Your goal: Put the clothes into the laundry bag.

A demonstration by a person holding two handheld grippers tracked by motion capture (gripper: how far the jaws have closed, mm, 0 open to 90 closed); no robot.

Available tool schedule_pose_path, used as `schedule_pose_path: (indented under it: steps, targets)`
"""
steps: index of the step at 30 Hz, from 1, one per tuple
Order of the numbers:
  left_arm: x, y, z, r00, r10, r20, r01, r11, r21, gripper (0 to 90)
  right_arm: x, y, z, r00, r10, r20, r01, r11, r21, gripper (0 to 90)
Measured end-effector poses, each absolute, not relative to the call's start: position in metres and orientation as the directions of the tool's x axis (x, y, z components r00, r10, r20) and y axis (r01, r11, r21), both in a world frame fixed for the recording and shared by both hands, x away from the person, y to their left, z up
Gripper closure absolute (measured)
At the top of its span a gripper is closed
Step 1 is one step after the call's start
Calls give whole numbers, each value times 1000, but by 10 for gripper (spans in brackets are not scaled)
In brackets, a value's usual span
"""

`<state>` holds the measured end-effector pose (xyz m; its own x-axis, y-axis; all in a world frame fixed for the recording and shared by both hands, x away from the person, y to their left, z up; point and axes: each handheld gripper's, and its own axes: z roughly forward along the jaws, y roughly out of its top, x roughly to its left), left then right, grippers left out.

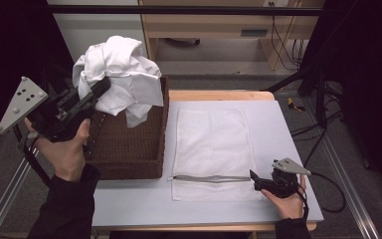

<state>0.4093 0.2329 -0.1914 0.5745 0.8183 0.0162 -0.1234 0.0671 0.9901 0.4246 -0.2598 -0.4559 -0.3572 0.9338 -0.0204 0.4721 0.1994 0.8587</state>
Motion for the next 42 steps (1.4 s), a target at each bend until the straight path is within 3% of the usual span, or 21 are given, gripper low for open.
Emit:
schedule_pose_path:
  steps: [21,42]
  targets:
    - [408,157,-176,686,726,50,-124,49,991,780,423,-263,-453,-354,935,-15,462,189,867,75]
    - [439,60,-247,795,606,28,5,-53,999,779,420,-275,-449,-334,943,-4,446,162,881,81]
